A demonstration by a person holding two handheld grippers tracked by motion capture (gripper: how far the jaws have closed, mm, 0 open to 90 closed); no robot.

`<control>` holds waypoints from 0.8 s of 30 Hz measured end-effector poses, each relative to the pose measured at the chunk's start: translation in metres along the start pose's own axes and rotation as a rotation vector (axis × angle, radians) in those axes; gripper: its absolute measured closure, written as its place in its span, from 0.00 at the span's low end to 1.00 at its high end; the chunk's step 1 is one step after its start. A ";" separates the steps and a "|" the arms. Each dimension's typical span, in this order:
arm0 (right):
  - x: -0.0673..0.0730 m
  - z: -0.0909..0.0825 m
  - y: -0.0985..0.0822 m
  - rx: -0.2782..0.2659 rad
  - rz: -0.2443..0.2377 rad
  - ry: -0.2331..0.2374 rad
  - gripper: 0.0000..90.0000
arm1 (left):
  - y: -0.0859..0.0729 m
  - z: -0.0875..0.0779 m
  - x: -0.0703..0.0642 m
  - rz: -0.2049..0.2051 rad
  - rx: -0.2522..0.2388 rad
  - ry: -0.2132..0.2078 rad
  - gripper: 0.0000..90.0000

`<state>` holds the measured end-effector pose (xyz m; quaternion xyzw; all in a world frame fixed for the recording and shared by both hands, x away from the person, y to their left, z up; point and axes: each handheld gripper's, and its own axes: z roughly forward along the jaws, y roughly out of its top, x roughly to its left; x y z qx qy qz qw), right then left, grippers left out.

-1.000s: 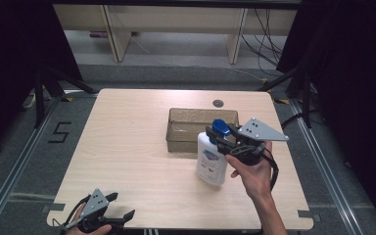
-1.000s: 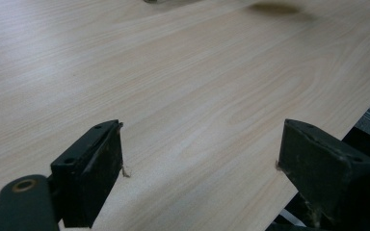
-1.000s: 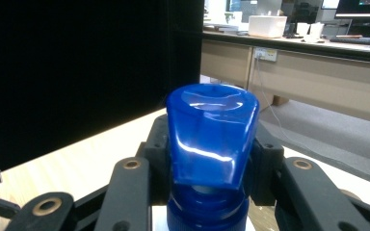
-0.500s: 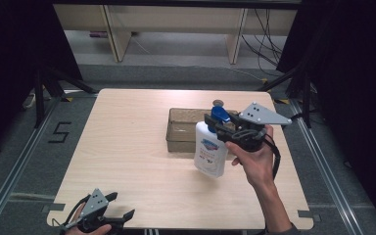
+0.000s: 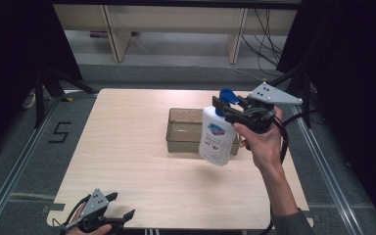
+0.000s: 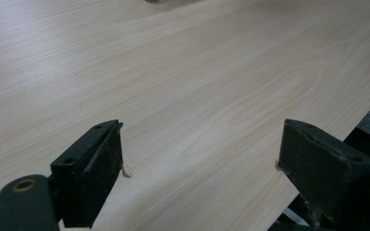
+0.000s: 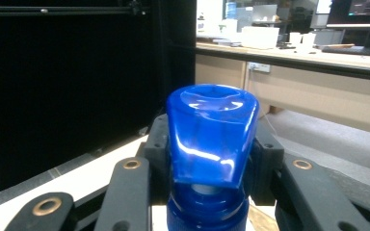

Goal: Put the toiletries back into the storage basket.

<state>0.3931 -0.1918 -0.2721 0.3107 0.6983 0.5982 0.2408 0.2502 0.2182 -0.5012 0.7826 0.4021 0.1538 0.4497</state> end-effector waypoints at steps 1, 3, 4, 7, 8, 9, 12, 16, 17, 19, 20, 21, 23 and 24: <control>-0.002 0.000 0.002 0.000 0.000 -0.004 0.69 | 0.000 0.000 0.000 0.000 0.000 0.000 0.17; -0.006 0.001 0.005 0.003 0.002 -0.010 0.69 | 0.000 0.000 0.000 -0.001 0.001 0.004 0.17; -0.008 0.002 0.007 -0.006 -0.007 -0.018 0.69 | 0.000 0.000 0.000 0.001 0.001 0.004 0.17; -0.013 0.004 0.011 0.000 -0.011 -0.027 0.69 | 0.000 0.000 0.000 0.001 -0.001 -0.003 0.17; -0.015 0.005 0.013 0.000 -0.005 -0.025 0.69 | 0.000 -0.001 0.002 0.027 0.023 0.008 0.17; -0.017 0.006 0.014 -0.002 -0.006 -0.029 0.69 | 0.000 0.000 0.000 0.001 -0.002 -0.004 0.17; -0.024 0.010 0.017 0.006 0.005 -0.024 0.69 | 0.000 0.000 0.000 -0.002 -0.002 -0.003 0.17; -0.031 0.017 0.020 0.025 0.018 -0.024 0.69 | 0.000 0.001 0.000 -0.002 -0.003 -0.004 0.17; -0.033 0.018 0.020 0.023 0.021 -0.020 0.69 | 0.000 0.001 0.000 0.000 -0.003 -0.005 0.17; -0.037 0.021 0.022 0.018 0.029 -0.023 0.69 | 0.000 0.001 0.000 -0.002 -0.003 -0.004 0.17; -0.039 0.022 0.022 0.019 0.033 -0.029 0.69 | 0.000 0.001 0.000 -0.002 -0.003 -0.005 0.17; -0.042 0.024 0.023 0.017 0.034 -0.031 0.69 | -0.001 0.001 0.000 -0.003 -0.003 -0.004 0.17; -0.046 0.027 0.024 0.011 0.039 -0.039 0.69 | -0.001 0.001 0.000 -0.003 -0.002 -0.003 0.17; -0.050 0.030 0.025 0.011 0.031 -0.049 0.69 | -0.001 0.001 0.000 -0.005 -0.002 -0.003 0.17</control>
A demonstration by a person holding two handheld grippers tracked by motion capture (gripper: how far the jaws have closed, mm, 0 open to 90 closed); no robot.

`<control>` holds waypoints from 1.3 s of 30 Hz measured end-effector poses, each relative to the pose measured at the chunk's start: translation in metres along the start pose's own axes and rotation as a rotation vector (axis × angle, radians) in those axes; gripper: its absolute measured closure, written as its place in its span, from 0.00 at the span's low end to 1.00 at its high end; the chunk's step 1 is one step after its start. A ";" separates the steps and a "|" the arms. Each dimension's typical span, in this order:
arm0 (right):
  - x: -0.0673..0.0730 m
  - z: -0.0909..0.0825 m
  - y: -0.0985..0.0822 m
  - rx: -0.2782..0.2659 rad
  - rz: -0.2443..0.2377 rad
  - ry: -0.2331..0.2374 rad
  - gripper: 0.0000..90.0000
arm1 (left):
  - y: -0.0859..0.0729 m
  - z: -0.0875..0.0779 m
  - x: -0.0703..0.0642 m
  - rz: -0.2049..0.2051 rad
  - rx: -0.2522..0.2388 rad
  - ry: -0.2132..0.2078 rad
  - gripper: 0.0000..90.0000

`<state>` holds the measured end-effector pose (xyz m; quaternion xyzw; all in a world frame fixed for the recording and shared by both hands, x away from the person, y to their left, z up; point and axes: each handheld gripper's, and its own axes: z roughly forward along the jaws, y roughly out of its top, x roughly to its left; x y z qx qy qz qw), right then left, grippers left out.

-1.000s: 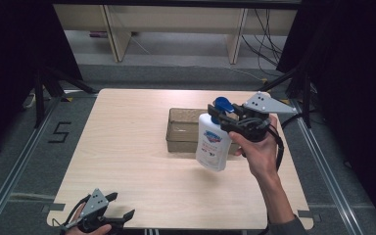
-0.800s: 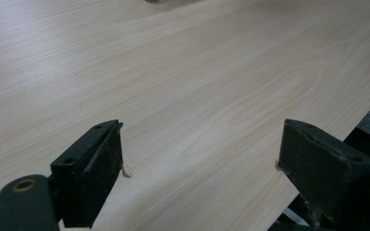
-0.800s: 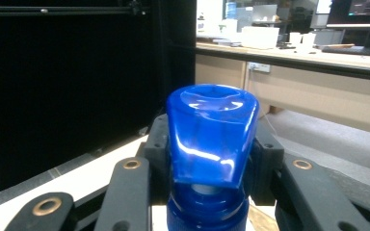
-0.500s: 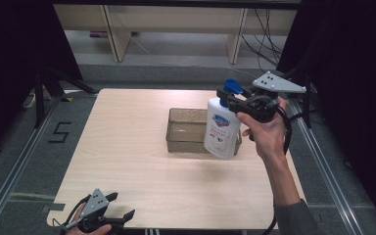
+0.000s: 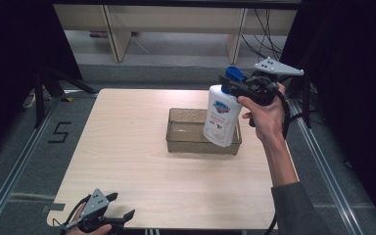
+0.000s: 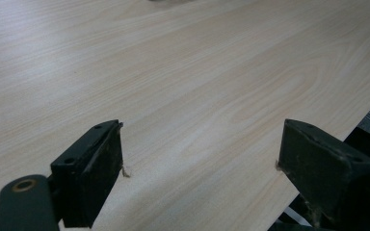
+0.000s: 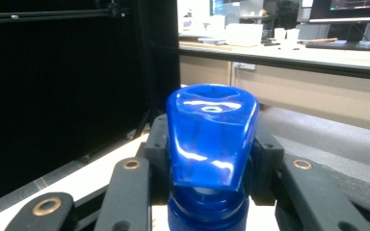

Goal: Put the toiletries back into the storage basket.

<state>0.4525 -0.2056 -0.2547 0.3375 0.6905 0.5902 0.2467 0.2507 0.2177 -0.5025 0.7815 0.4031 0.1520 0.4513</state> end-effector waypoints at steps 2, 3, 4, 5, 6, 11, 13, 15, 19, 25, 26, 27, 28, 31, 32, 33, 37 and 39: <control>-0.002 0.001 0.000 0.003 0.004 -0.003 0.69 | 0.000 0.000 0.000 -0.002 -0.001 -0.001 0.17; -0.004 0.003 0.000 0.004 0.001 -0.007 0.69 | 0.000 0.000 0.000 0.002 0.002 0.002 0.17; -0.005 0.004 0.000 0.005 0.008 -0.007 0.69 | 0.000 0.000 0.000 0.003 0.003 0.003 0.17; -0.010 0.007 0.000 0.006 0.000 -0.014 0.69 | 0.000 0.000 0.000 0.004 0.003 0.004 0.17; -0.010 0.007 0.000 0.006 0.000 -0.014 0.69 | 0.000 0.000 0.000 0.005 0.002 0.004 0.17; -0.019 0.013 -0.003 0.009 0.003 -0.040 0.69 | 0.000 -0.002 0.001 0.012 0.014 0.013 0.17; -0.021 0.016 -0.004 0.008 0.008 -0.045 0.69 | 0.000 -0.002 0.002 0.015 0.011 0.007 0.17; -0.024 0.018 -0.006 0.019 0.011 -0.054 0.69 | 0.000 -0.001 0.000 0.004 0.000 0.006 0.17; -0.029 0.024 -0.010 0.024 0.007 -0.071 0.69 | 0.000 -0.003 0.001 0.013 0.009 0.010 0.17; -0.035 0.029 -0.015 0.034 0.010 -0.084 0.69 | 0.000 -0.002 0.000 0.002 0.001 0.007 0.17; -0.035 0.029 -0.016 0.036 0.011 -0.089 0.69 | 0.000 -0.002 0.001 0.016 0.012 0.006 0.17; -0.036 0.029 -0.017 0.036 0.014 -0.087 0.69 | 0.000 -0.003 0.001 0.015 0.013 0.007 0.17; -0.037 0.030 -0.018 0.031 0.012 -0.093 0.69 | 0.000 -0.002 0.001 0.009 0.009 0.007 0.17; -0.039 0.031 -0.022 0.033 0.014 -0.096 0.69 | 0.000 -0.002 0.001 -0.002 0.000 0.006 0.17; -0.039 0.030 -0.024 0.037 0.019 -0.094 0.69 | 0.000 -0.002 0.001 -0.003 0.000 0.007 0.17; -0.040 0.030 -0.025 0.037 0.017 -0.102 0.69 | 0.000 -0.002 0.001 -0.003 0.000 0.007 0.17; -0.042 0.033 -0.032 0.051 0.025 -0.098 0.69 | 0.000 -0.003 0.003 0.012 0.012 0.007 0.17; -0.043 0.033 -0.035 0.049 0.029 -0.098 0.69 | 0.000 -0.002 0.002 -0.006 0.000 0.011 0.17</control>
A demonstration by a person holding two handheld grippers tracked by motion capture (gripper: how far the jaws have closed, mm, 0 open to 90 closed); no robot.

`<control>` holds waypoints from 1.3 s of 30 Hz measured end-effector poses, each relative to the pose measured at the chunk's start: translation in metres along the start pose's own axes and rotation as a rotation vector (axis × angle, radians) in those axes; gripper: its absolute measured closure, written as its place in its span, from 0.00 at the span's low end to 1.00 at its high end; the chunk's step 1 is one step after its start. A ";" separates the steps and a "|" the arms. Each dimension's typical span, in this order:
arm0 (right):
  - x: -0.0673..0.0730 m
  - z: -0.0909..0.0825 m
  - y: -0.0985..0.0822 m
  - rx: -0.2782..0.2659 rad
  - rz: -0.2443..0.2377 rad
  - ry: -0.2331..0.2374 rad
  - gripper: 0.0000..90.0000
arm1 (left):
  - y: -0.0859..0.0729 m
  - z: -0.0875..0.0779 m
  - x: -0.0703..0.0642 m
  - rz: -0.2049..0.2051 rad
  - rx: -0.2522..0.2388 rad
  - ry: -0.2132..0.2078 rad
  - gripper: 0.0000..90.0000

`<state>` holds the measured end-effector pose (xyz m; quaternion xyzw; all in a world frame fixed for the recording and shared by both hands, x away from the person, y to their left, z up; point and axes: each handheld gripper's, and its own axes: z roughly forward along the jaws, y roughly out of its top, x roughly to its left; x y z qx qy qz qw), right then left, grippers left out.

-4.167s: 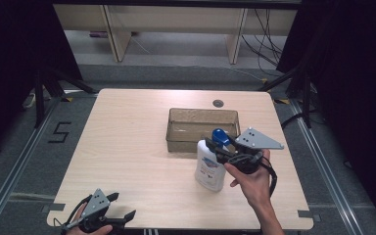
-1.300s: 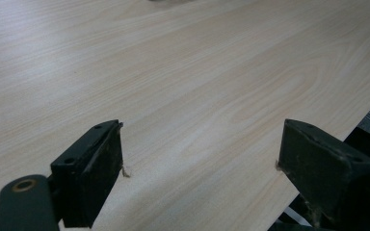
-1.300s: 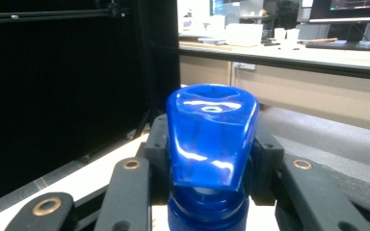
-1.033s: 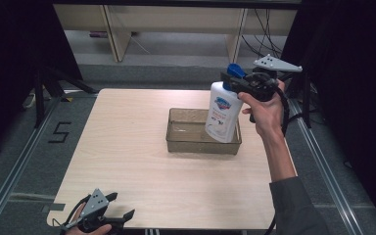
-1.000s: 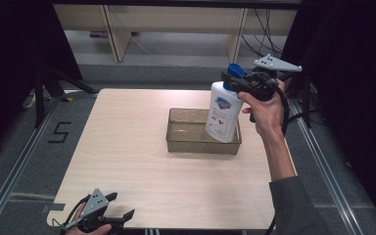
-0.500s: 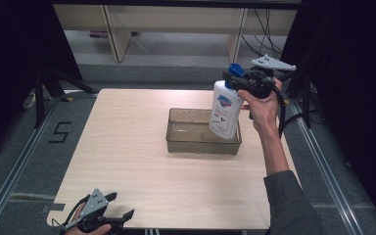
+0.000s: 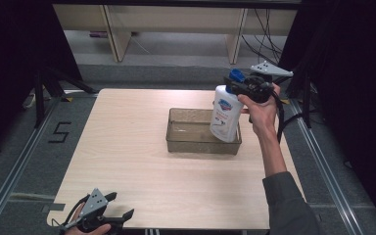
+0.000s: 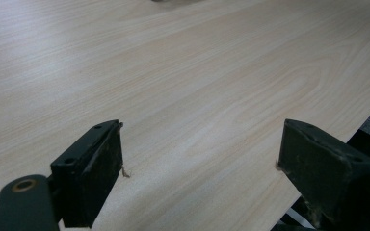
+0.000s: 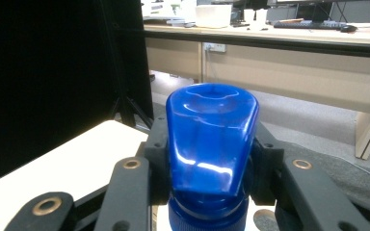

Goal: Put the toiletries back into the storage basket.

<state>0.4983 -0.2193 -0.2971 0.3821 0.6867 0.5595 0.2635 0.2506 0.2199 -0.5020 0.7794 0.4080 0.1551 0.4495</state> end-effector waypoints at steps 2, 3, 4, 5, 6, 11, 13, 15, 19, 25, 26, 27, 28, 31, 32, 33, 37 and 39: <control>-0.001 0.000 -0.003 0.000 -0.008 0.000 0.69 | 0.000 0.000 -0.001 0.002 0.009 0.002 0.17; 0.000 0.000 -0.005 0.001 -0.001 -0.007 0.69 | 0.000 0.000 -0.001 0.004 0.008 0.000 0.17; -0.002 0.000 -0.007 0.005 -0.011 -0.007 0.69 | 0.000 0.000 -0.001 0.004 0.010 -0.001 0.17; -0.003 0.000 -0.009 0.010 -0.010 -0.009 0.69 | 0.000 0.000 0.000 0.014 0.011 -0.007 0.17; -0.003 0.000 -0.010 0.010 0.005 -0.008 0.69 | 0.000 0.000 0.001 0.016 0.012 -0.006 0.17; -0.006 -0.001 -0.015 0.009 0.008 -0.009 0.69 | 0.000 0.000 0.001 0.019 0.018 -0.003 0.17; -0.006 -0.002 -0.017 0.013 0.010 -0.017 0.69 | 0.000 0.000 0.001 0.014 0.016 -0.006 0.17; -0.009 -0.003 -0.020 0.009 0.005 -0.017 0.69 | 0.000 0.000 0.001 0.014 0.016 -0.006 0.17; -0.009 -0.005 -0.023 0.017 0.004 -0.017 0.69 | 0.000 0.001 0.001 0.001 0.011 -0.003 0.17; -0.010 -0.009 -0.029 0.019 -0.004 -0.011 0.69 | 0.000 0.001 0.001 0.001 0.012 -0.004 0.17; -0.010 -0.010 -0.030 0.020 -0.008 -0.018 0.69 | -0.001 0.001 0.001 0.002 0.010 -0.005 0.17; -0.010 -0.009 -0.032 0.014 -0.002 -0.011 0.69 | -0.001 0.001 0.001 0.002 0.010 -0.005 0.17; -0.010 -0.010 -0.034 0.027 0.009 -0.012 0.69 | -0.001 0.001 0.001 0.002 0.010 -0.005 0.17; -0.011 -0.010 -0.037 0.021 0.009 -0.005 0.69 | -0.001 0.002 0.001 0.000 0.010 -0.004 0.17; -0.010 -0.011 -0.038 0.027 0.013 -0.010 0.69 | -0.001 0.002 0.001 -0.003 0.012 0.001 0.17; -0.011 -0.011 -0.039 0.032 0.007 -0.011 0.69 | -0.001 0.001 0.002 0.007 0.018 -0.003 0.17; -0.012 -0.012 -0.044 0.038 0.003 -0.011 0.69 | -0.001 0.002 0.001 -0.004 0.008 -0.002 0.17; -0.012 -0.013 -0.045 0.032 0.001 -0.013 0.69 | -0.001 0.001 0.002 0.005 0.017 -0.001 0.17</control>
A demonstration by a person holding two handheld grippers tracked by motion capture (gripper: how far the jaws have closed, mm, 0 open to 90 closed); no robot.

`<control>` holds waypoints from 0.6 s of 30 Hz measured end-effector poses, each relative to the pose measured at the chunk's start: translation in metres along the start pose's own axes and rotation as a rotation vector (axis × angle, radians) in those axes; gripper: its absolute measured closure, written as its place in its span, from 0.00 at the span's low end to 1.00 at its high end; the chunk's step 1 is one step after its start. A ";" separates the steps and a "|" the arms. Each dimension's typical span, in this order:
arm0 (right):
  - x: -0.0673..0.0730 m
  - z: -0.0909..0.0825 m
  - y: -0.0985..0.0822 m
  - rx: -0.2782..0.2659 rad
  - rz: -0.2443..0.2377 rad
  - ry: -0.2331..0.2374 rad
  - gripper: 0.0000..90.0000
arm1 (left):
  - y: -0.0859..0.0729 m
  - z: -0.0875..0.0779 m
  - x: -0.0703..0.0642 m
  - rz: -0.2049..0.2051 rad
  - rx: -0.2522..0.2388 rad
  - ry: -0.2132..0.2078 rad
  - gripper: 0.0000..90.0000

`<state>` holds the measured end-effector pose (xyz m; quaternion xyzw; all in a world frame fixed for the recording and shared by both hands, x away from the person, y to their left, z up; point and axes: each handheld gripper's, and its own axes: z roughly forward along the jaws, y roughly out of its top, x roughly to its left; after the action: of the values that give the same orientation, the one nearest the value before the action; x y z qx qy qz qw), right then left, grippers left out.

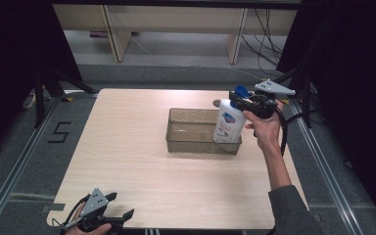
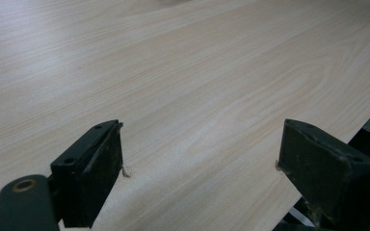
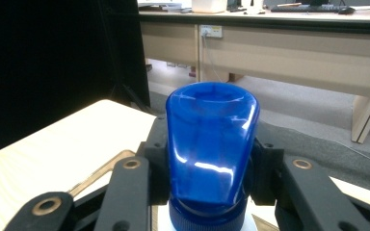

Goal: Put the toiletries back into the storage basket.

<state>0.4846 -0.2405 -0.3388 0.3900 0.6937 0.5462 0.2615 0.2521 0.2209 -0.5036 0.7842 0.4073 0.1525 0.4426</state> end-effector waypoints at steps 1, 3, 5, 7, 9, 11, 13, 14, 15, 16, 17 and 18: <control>0.000 0.000 0.000 -0.002 -0.002 0.003 0.69 | 0.000 0.000 -0.001 -0.011 -0.002 0.006 0.17; 0.001 -0.002 0.000 0.001 -0.011 -0.004 0.69 | 0.000 0.000 -0.001 -0.011 -0.001 0.005 0.17; 0.003 -0.003 0.001 0.015 0.002 -0.005 0.69 | 0.000 0.000 -0.001 -0.010 0.000 0.006 0.17; 0.003 -0.003 0.000 0.010 -0.003 -0.005 0.69 | 0.000 0.000 -0.001 -0.010 -0.001 0.006 0.17; 0.003 -0.003 0.000 0.004 -0.020 -0.011 0.69 | 0.000 0.001 -0.001 -0.010 -0.003 0.001 0.17; 0.005 -0.003 0.000 0.011 -0.026 -0.017 0.69 | 0.000 0.001 -0.001 -0.010 -0.008 -0.003 0.17; 0.005 -0.003 0.000 0.007 -0.064 -0.019 0.68 | 0.000 0.000 -0.001 -0.008 -0.005 0.002 0.17; 0.007 -0.004 -0.001 0.012 -0.048 -0.017 0.68 | 0.000 0.000 -0.001 -0.008 -0.004 0.004 0.17; 0.008 -0.003 -0.001 0.011 -0.040 -0.005 0.68 | 0.000 0.001 -0.001 -0.007 -0.009 0.001 0.17; 0.008 -0.003 -0.001 0.005 -0.059 -0.004 0.67 | 0.000 0.000 -0.001 -0.008 0.001 0.008 0.17; 0.010 -0.004 -0.002 0.018 -0.045 -0.012 0.67 | 0.000 0.000 -0.001 -0.009 -0.001 0.007 0.17; 0.009 -0.004 -0.002 0.011 -0.058 -0.016 0.66 | 0.000 0.001 -0.001 -0.011 -0.009 -0.001 0.17</control>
<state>0.4760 -0.2352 -0.3394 0.3756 0.7055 0.5314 0.2807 0.2519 0.2195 -0.5041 0.7801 0.4105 0.1515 0.4471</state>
